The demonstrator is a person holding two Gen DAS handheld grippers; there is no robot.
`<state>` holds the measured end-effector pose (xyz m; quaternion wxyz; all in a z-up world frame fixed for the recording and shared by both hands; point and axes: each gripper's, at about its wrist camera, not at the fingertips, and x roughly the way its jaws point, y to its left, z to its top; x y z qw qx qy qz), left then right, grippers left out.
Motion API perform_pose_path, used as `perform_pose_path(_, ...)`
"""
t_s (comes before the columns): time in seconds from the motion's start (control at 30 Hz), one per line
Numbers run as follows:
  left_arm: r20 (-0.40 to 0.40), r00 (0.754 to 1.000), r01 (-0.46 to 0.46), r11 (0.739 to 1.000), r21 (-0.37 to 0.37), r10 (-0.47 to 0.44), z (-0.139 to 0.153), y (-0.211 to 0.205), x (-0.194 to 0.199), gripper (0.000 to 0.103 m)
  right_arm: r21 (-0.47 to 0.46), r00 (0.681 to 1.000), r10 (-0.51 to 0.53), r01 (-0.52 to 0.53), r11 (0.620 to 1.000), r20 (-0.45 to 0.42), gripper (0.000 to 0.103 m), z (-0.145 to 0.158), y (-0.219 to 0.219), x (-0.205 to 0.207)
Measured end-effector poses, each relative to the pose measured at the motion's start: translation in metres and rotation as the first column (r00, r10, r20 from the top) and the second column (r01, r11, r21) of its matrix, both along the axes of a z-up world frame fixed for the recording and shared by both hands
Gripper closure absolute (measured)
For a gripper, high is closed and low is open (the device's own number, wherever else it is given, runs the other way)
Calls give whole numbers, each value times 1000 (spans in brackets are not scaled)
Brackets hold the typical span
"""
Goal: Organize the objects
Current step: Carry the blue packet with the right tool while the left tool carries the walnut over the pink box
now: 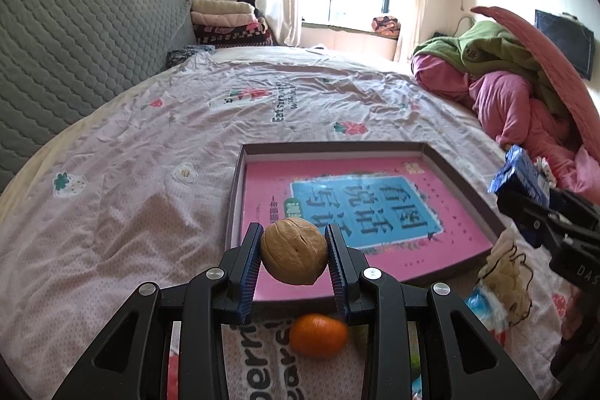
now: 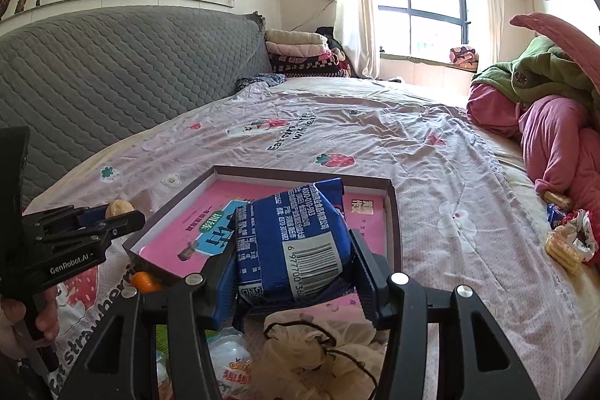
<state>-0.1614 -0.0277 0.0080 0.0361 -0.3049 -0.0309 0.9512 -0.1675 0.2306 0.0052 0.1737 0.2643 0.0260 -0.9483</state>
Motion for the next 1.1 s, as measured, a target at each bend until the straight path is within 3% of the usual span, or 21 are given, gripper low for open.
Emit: perform_pose_path(1.1,21,999,-31,998,-54,32,11,11,-42,69,4,999,-38,38,999,-27,50,14,16,-31)
